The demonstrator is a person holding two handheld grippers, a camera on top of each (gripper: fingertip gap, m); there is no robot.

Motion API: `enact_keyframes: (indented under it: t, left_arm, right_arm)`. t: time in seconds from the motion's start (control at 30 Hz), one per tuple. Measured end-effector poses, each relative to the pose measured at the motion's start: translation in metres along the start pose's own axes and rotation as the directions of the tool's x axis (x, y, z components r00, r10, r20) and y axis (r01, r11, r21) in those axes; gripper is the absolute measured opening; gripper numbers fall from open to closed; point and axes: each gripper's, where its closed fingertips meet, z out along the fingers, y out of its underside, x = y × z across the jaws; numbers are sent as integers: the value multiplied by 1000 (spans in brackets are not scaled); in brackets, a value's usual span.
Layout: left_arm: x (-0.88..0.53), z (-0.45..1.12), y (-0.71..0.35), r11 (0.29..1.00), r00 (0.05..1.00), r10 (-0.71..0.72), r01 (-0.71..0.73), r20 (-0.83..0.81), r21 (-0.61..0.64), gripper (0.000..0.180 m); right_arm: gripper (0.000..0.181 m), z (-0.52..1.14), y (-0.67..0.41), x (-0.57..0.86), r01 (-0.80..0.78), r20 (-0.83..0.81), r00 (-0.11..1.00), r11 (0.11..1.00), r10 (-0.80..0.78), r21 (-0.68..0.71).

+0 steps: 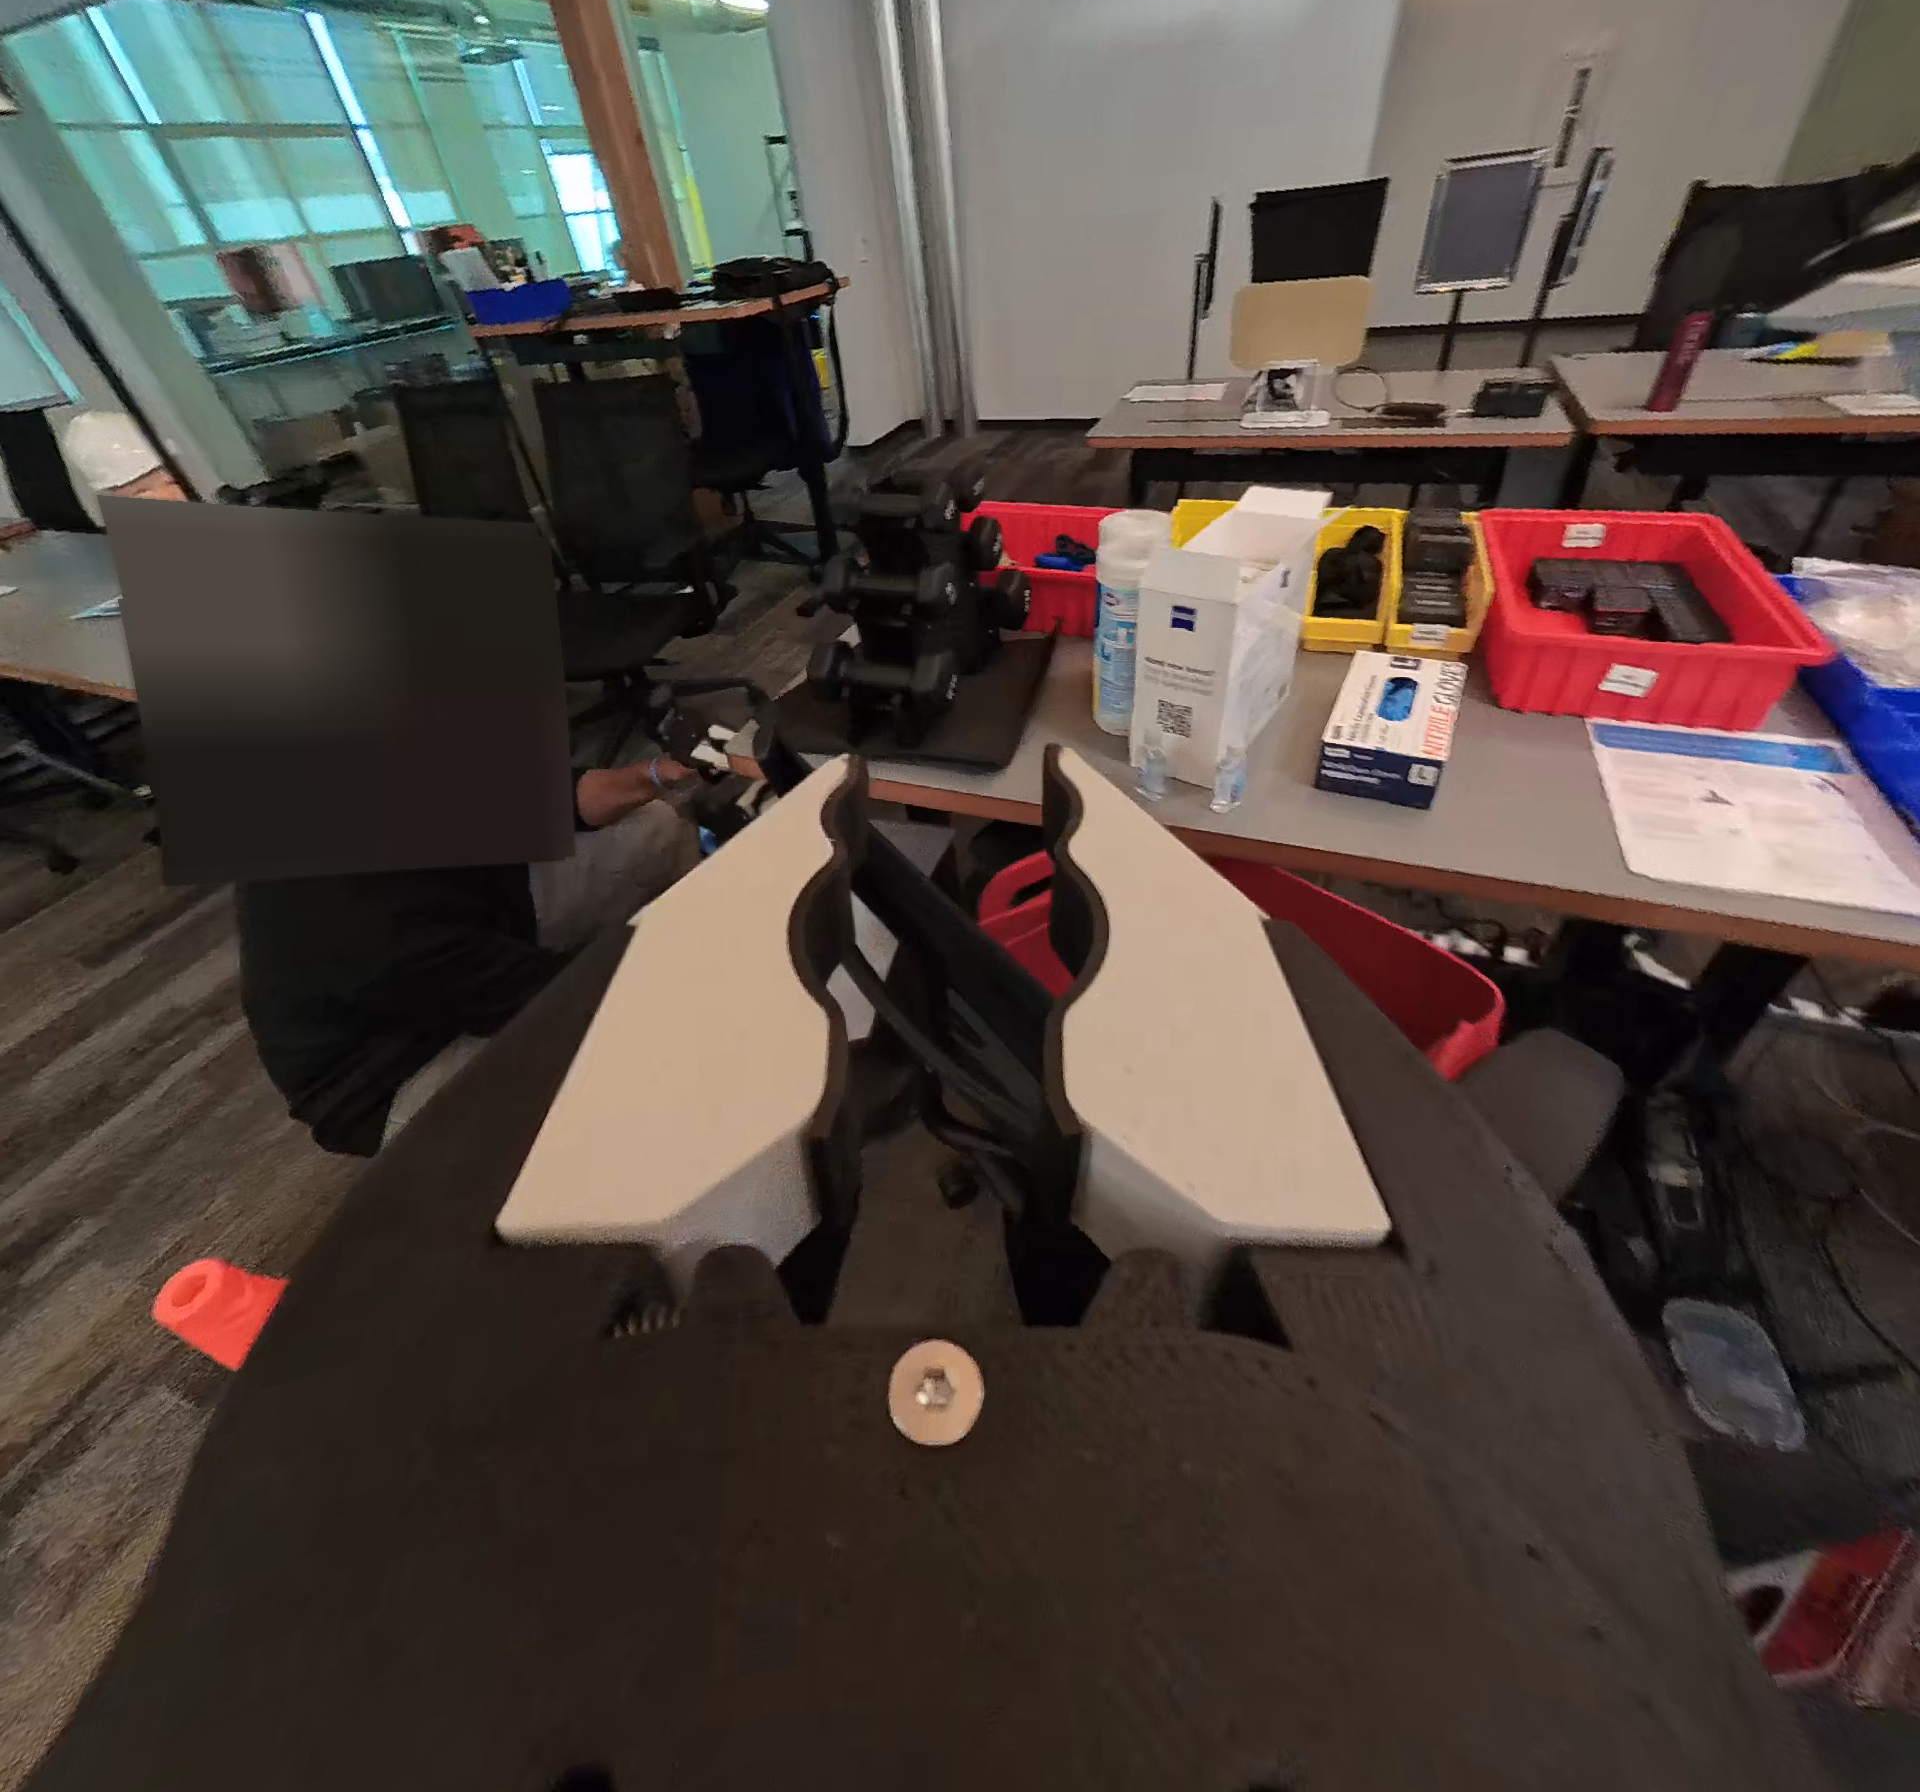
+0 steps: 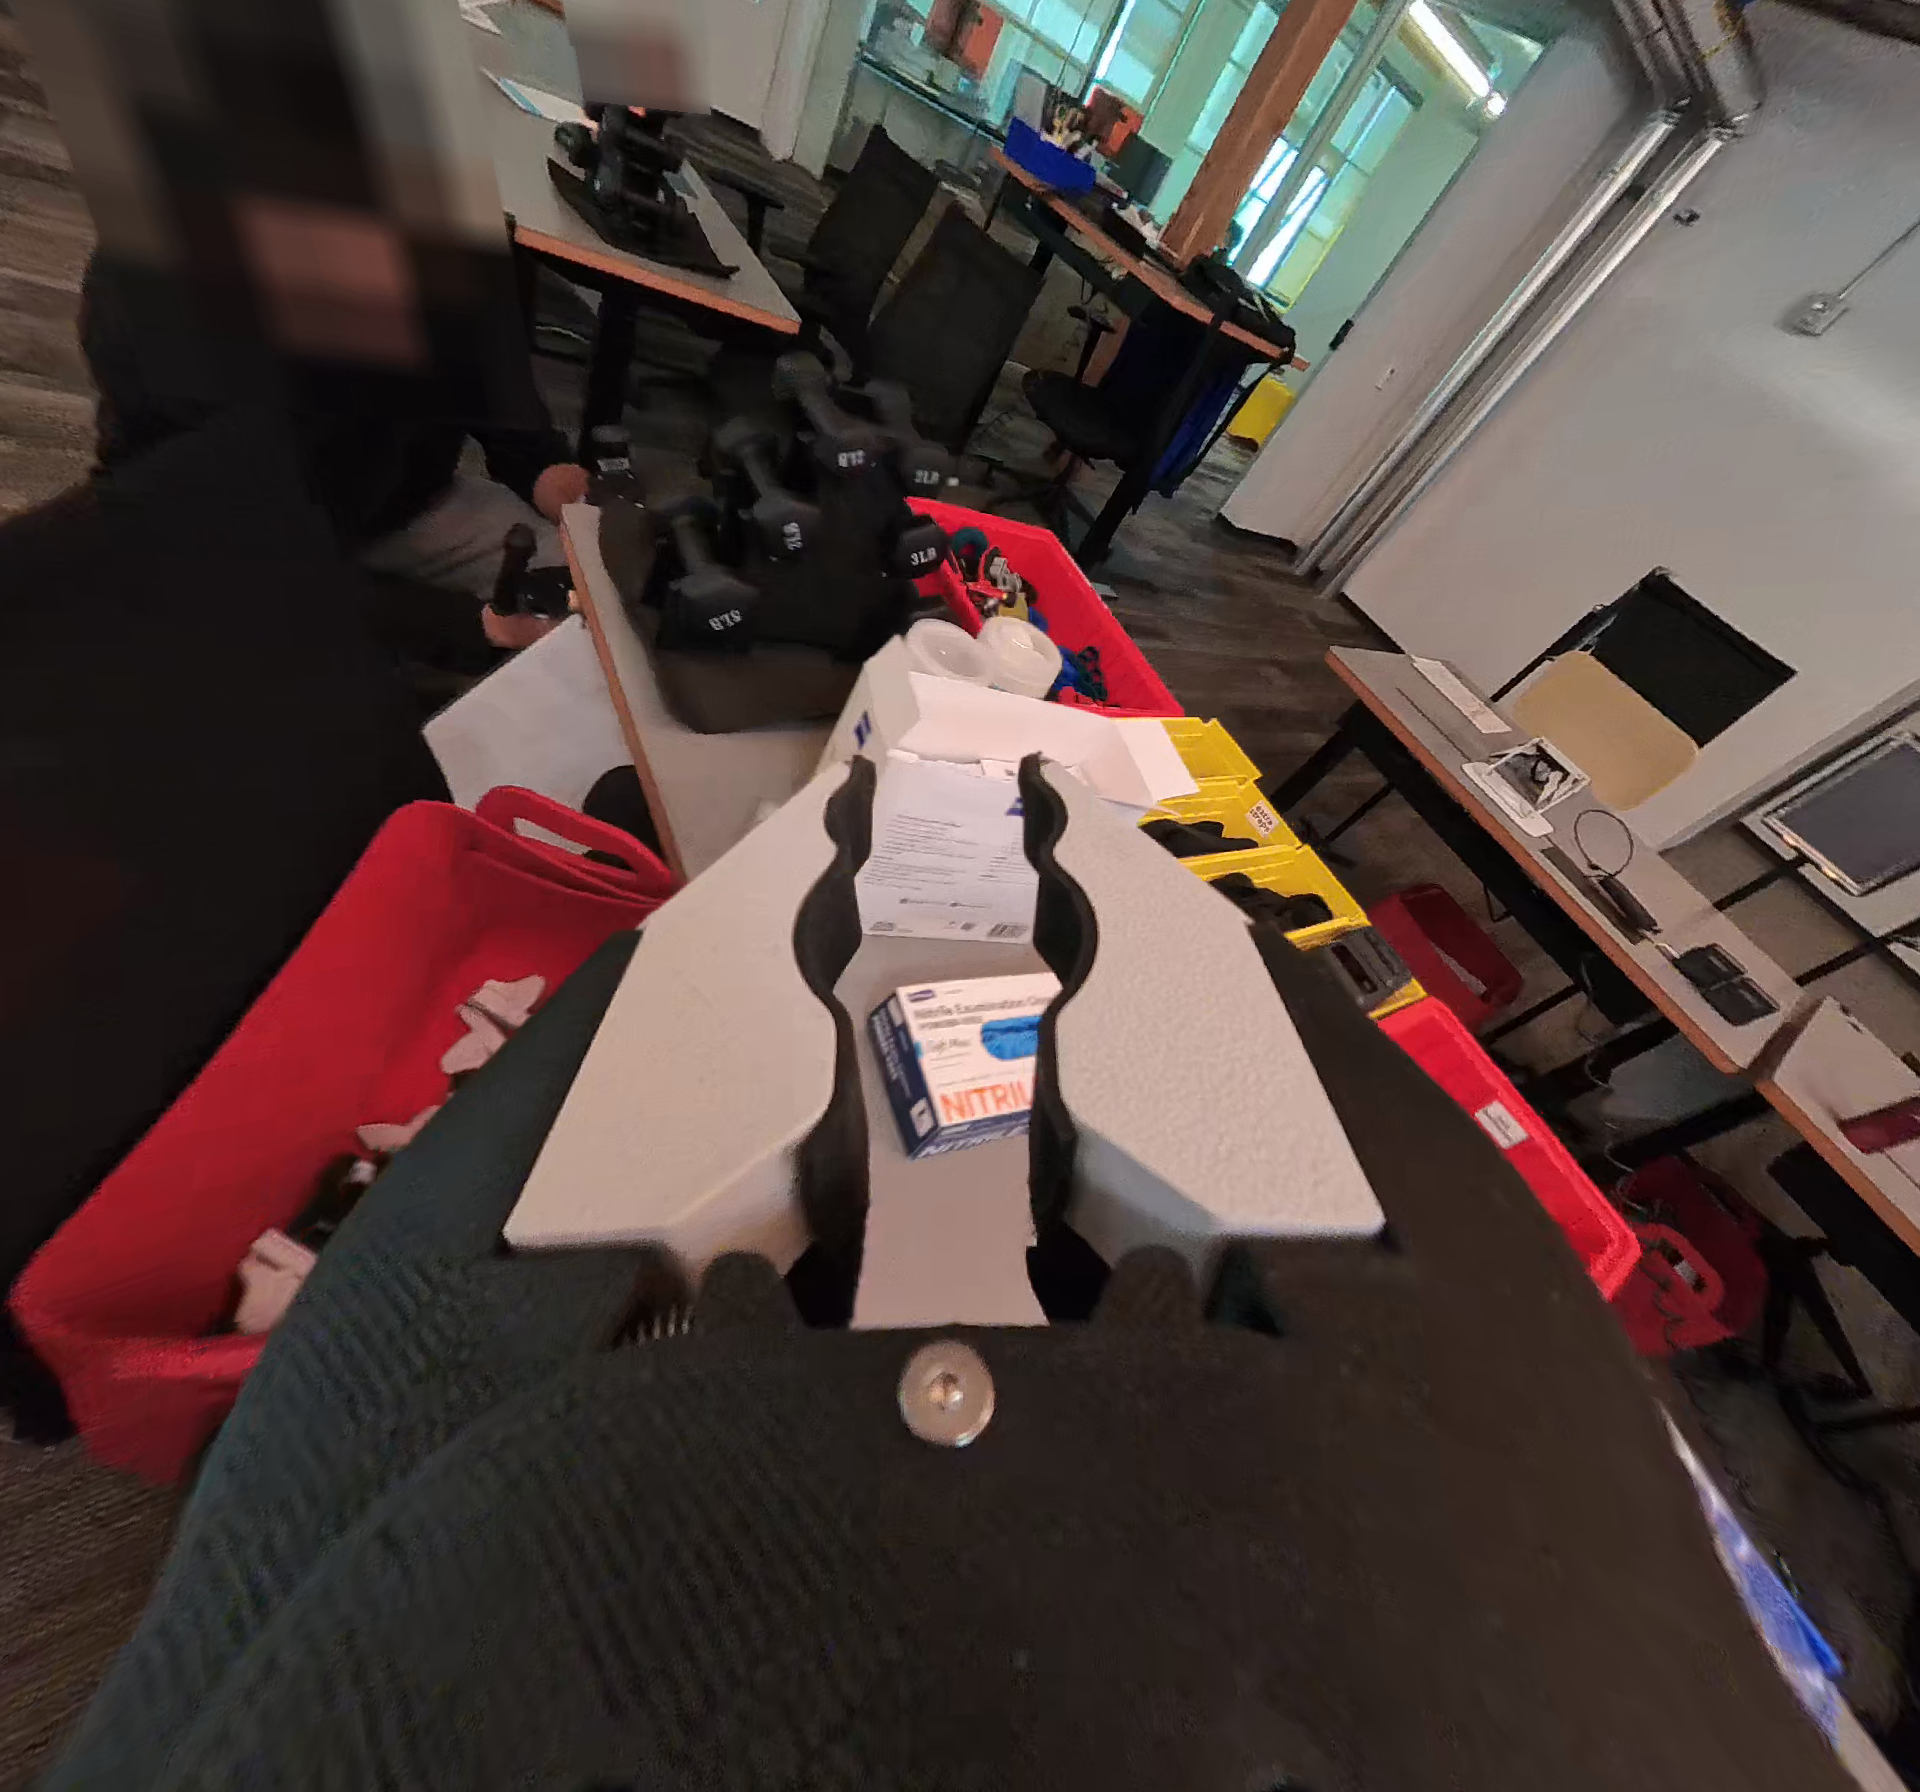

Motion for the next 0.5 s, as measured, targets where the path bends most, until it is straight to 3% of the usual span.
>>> enact_keyframes:
  t: [0.2, 0.33, 0.5]
  left_arm:
    - [24, 103, -17, 1000, 983, 20, -21, 184, 2, 31]
    - [55, 187, -33, 999, 981, 17, -7, 195, -53, 35]
    - [97, 270, -61, 999, 985, 26, -19, 168, -47, 34]
  right_arm:
    - [26, 118, 49, 88, -9, 153, 988, 1000, 9, 0]
    - [26, 187, 75, 120, -15, 315, 949, 999, 24, -32]
    - [30, 281, 117, 125, -6, 533, 837, 976, 124, -217]
